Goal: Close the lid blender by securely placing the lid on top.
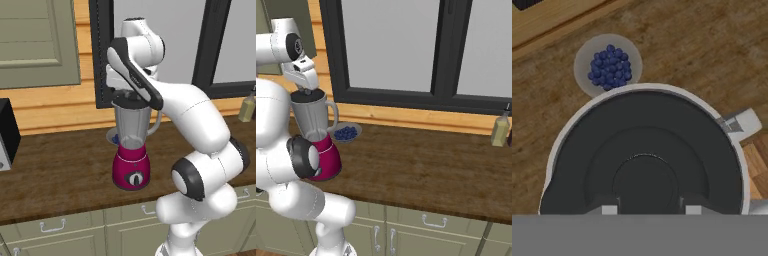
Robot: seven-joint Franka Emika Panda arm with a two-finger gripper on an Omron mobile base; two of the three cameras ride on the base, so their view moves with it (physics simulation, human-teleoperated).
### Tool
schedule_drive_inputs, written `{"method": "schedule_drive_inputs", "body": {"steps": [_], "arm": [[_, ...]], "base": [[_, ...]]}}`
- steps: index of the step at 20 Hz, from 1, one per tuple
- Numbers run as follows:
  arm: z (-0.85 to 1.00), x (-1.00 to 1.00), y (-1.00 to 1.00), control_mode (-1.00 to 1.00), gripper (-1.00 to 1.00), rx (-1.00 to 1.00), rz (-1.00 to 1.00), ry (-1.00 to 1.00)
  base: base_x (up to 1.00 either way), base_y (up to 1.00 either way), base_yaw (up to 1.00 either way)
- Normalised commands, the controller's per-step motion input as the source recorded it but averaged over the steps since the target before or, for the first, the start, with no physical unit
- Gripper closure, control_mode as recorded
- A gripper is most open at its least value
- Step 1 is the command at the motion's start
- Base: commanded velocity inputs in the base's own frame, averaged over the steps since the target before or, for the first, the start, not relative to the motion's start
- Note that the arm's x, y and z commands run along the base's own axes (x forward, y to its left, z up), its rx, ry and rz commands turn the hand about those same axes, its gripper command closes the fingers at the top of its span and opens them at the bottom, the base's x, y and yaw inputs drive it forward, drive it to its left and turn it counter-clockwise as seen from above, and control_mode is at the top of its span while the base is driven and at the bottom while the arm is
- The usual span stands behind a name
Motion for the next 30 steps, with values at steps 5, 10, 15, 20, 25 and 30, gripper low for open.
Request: {"method": "schedule_drive_inputs", "body": {"steps": [5,10,15,20,25,30], "arm": [[0.0,-0.13,0.0,-1.0,-1.0,0.0,-0.03,-0.1],[0.0,-0.34,0.0,-1.0,-1.0,0.0,-0.01,-0.14],[0.15,-0.8,-0.04,-1.0,-1.0,0.0,0.0,-0.35],[0.02,-1.0,-0.68,-1.0,-1.0,0.0,0.0,-0.42],[-0.09,-1.0,-0.95,-1.0,-1.0,0.0,0.0,-0.26],[-0.1,-1.0,-0.96,-1.0,-1.0,0.0,0.0,-0.15]], "base": [[0.0,0.0,0.0],[0.0,0.0,0.0],[0.0,0.0,0.0],[0.0,0.0,0.0],[0.0,0.0,0.0],[0.0,0.0,0.0]]}}
